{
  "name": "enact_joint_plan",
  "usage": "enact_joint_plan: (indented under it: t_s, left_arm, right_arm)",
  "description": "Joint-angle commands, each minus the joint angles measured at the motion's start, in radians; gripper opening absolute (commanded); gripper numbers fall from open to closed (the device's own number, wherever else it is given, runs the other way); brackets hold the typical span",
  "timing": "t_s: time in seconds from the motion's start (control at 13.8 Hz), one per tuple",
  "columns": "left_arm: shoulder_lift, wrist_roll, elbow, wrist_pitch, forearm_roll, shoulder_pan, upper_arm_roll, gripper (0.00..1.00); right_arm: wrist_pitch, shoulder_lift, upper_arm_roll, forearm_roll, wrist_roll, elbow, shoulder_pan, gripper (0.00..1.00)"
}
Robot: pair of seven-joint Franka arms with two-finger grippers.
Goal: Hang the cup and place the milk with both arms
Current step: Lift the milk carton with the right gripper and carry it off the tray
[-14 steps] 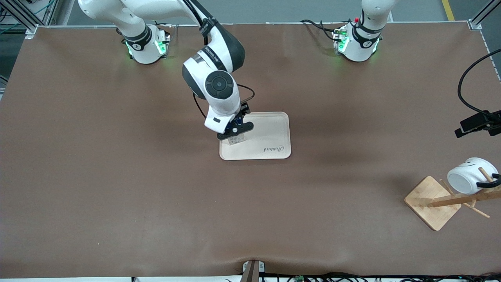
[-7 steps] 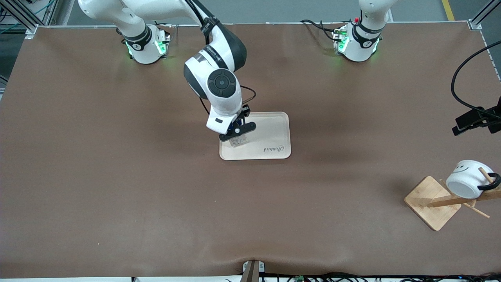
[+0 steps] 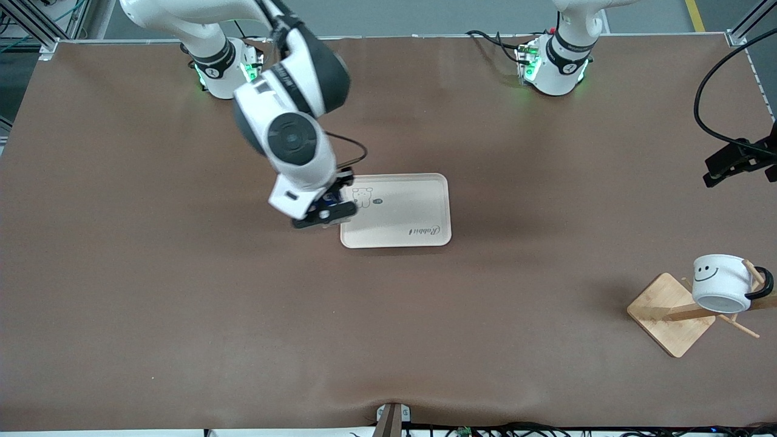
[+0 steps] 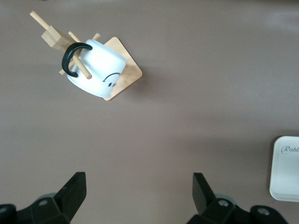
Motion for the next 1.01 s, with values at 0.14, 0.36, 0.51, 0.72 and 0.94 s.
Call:
enact_joint_plan:
  t_s: [0.14,0.36,0.51,0.72,0.94]
  left_arm:
    - [-0.053,0.015,-0.039,-0.016,-0.045,-0.152,0.147,1.00]
    - [-0.087,0.010,-0.086,-0.016,-0.099,-0.152,0.147,1.00]
    - [-0.103,-0.007,-0.106,-0.016,-0.099,-0.155,0.141,1.00]
    - [-0.110,-0.012,-0.140,0.001,-0.099,-0.152,0.120,1.00]
    - [-0.081,-0.022,-0.129,0.039,-0.091,-0.161,0.109,1.00]
  right_arm:
    - [-0.080,-0.088,0.015,-0.001,-0.026,-0.033,-0.215,0.00]
    - [-0.089,-0.140,0.011,-0.014,-0.022,-0.117,-0.300,0.00]
    - [-0.080,-0.153,0.011,-0.037,-0.026,-0.162,-0.358,0.00]
    - [-0.054,-0.153,0.011,-0.113,-0.030,-0.204,-0.403,0.00]
    - [0.023,-0.156,0.011,-0.117,-0.181,-0.273,-0.511,0.00]
